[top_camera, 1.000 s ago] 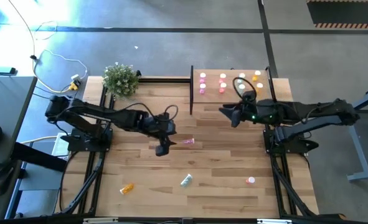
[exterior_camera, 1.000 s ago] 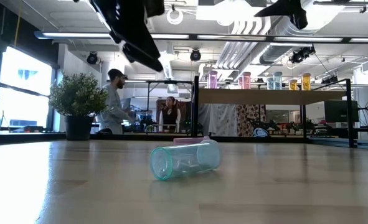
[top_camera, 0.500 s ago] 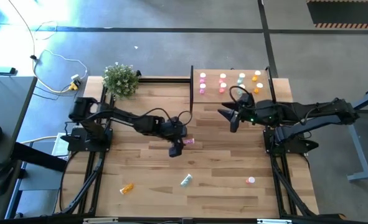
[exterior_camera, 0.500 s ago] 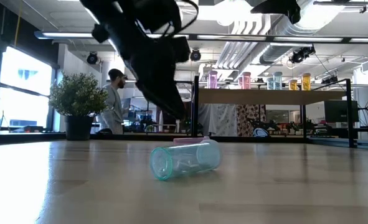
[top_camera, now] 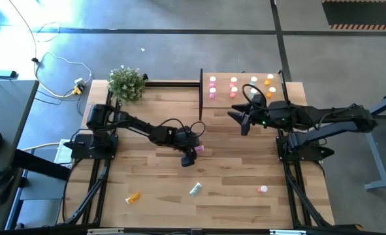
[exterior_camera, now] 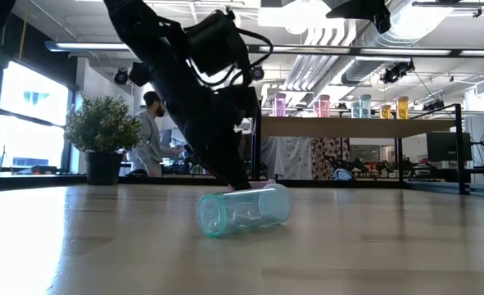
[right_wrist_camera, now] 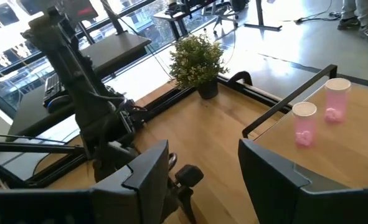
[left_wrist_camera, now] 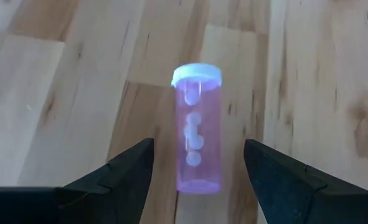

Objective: Pick and place medicine bottles onto shelf by color
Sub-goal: Put the pink pill bottle on the shelf aligned with the other pink pill bottles

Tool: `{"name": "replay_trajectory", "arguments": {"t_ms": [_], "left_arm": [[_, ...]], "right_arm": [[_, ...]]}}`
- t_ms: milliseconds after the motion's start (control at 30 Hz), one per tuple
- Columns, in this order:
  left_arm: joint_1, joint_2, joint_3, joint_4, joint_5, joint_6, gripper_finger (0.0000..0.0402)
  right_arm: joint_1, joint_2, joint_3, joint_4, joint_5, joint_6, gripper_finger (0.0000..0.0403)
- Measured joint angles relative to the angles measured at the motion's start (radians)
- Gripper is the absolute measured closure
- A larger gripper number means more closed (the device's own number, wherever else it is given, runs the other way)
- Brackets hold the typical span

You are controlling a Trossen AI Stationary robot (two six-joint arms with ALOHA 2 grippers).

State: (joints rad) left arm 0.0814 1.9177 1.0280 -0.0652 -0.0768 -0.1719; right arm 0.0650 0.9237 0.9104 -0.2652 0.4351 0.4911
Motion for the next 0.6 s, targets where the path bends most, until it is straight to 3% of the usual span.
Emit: {"name": "replay_trajectory", "arguments": {"t_ms": [167, 600], "left_arm": [[0.0, 0.018, 0.001, 0.008, -0.014, 0.0, 0.0188], [0.002, 0.015, 0.001, 0.009, 0.017, 0.015, 0.0319]], "right_arm": [[-0.006, 0.0, 0.0, -0.002, 0.0, 0.004, 0.0218], [-0.006, 0.0, 0.0, -0.003, 0.0, 0.008, 0.0218]]}}
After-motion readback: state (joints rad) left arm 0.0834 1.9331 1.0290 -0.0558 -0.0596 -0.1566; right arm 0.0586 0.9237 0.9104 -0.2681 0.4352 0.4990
